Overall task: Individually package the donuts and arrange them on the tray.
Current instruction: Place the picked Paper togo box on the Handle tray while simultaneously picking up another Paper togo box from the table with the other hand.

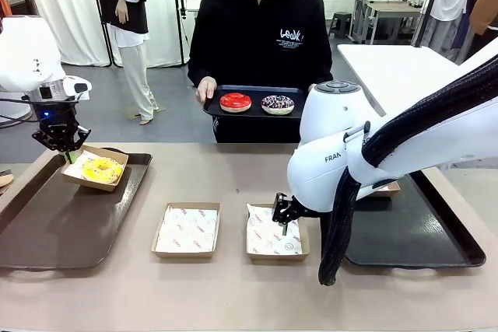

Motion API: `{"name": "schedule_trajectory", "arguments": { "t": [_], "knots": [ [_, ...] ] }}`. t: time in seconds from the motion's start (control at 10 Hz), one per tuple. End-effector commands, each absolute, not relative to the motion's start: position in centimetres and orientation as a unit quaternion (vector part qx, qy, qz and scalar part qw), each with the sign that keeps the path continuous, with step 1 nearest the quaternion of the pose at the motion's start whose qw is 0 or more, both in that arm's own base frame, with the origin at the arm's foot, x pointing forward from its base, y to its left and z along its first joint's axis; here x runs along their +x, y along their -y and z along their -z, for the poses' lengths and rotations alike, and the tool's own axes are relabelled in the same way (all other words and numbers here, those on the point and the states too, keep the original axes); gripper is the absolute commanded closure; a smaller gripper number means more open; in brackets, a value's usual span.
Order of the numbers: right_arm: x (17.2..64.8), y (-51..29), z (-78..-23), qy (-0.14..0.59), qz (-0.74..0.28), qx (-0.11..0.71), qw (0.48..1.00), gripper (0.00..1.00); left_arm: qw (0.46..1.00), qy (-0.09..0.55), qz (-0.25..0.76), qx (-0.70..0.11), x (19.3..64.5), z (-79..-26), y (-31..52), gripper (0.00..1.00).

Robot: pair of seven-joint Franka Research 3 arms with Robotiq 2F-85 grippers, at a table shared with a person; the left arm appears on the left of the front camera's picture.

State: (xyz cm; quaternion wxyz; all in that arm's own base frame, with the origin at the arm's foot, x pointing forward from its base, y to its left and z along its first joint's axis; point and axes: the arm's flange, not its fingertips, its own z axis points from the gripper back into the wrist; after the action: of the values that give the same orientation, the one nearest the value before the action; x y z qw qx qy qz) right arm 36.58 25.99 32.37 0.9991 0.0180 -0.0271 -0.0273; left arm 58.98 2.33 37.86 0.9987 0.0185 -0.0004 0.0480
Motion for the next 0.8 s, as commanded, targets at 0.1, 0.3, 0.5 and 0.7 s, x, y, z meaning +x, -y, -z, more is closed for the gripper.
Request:
{"name": "schedule_trajectory", "arguments": {
  "t": [0.1, 0.3, 0.5, 0.7],
  "knots": [
    [36.70, -26.28, -31.39, 0.050, 0.039, 0.023, 0.998, 0.00, 0.999, -0.003, -0.042, 0.024, 59.20, -38.00, -2.21, 0.99],
    [36.84, -26.24, -31.29, 0.054, 0.037, 0.022, 0.998, 0.00, 0.999, -0.002, -0.044, 0.023, 59.16, -37.92, -2.20, 0.99],
    [36.82, -26.25, -31.20, 0.057, 0.027, 0.022, 0.998, 0.59, 0.999, -0.005, -0.043, 0.028, 59.15, -37.68, -2.10, 0.84],
    [36.89, -26.28, -31.08, 0.056, 0.031, 0.021, 0.998, 1.00, 0.999, -0.004, -0.037, 0.026, 59.08, -37.65, -2.09, 0.29]
  ]
}}
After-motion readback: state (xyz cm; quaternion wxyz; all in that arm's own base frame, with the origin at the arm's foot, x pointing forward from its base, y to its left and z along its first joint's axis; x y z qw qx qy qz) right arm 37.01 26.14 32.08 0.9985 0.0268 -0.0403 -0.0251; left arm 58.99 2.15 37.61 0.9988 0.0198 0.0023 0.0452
